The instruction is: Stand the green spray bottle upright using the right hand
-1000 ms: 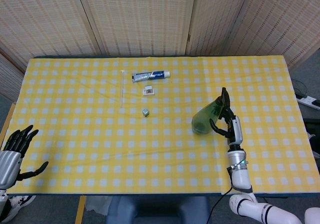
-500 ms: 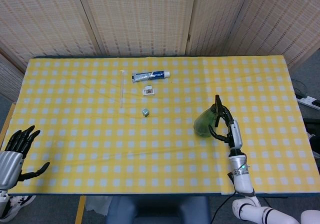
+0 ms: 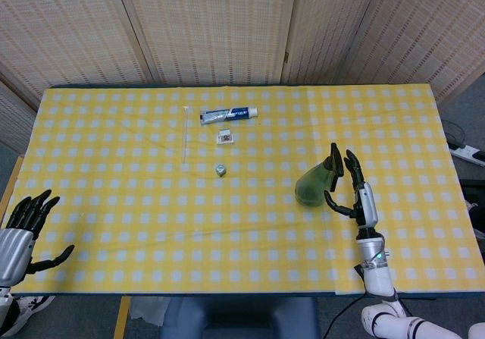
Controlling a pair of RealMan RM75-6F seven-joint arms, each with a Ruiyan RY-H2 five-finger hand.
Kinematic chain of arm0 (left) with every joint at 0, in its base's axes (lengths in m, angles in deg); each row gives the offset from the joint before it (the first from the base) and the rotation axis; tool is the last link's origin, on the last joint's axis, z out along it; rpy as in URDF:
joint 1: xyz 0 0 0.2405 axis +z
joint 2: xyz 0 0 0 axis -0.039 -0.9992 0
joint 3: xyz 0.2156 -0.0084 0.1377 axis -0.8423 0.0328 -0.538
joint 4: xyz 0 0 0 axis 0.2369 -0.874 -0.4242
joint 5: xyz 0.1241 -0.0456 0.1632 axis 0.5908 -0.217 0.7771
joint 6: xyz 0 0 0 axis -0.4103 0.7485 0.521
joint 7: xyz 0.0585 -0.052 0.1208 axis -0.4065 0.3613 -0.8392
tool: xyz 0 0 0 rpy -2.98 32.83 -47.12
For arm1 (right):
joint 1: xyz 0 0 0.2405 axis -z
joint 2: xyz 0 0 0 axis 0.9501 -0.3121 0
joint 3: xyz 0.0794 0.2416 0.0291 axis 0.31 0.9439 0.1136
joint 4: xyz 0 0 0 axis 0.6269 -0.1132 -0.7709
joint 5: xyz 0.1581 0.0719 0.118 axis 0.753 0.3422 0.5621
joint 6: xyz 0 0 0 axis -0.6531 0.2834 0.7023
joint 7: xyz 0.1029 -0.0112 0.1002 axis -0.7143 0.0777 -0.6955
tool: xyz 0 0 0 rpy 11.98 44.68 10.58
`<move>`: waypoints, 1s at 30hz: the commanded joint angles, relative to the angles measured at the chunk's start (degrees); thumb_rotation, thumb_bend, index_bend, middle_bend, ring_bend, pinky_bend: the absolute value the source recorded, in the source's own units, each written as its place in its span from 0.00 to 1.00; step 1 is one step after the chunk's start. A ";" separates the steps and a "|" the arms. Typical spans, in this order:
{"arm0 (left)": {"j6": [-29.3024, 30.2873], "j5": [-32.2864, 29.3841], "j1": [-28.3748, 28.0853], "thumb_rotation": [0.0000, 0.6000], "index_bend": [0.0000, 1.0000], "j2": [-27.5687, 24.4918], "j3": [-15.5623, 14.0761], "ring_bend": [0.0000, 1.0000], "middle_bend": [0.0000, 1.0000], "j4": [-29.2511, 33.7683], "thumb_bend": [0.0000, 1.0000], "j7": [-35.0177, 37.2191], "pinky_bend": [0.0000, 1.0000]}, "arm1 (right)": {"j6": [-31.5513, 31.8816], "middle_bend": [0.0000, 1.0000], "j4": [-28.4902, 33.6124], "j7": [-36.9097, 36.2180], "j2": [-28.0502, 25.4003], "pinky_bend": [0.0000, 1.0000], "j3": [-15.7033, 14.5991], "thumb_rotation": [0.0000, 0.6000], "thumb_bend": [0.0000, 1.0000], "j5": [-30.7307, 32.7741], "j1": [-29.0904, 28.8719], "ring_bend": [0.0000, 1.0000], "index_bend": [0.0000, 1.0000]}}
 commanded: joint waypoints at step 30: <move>-1.93 0.55 -0.93 0.72 0.00 2.82 -0.33 0.09 0.00 0.04 0.31 -6.93 0.00 | 21.60 0.00 24.00 72.39 -31.94 0.00 -14.47 1.00 0.36 -7.73 21.09 0.02 0.00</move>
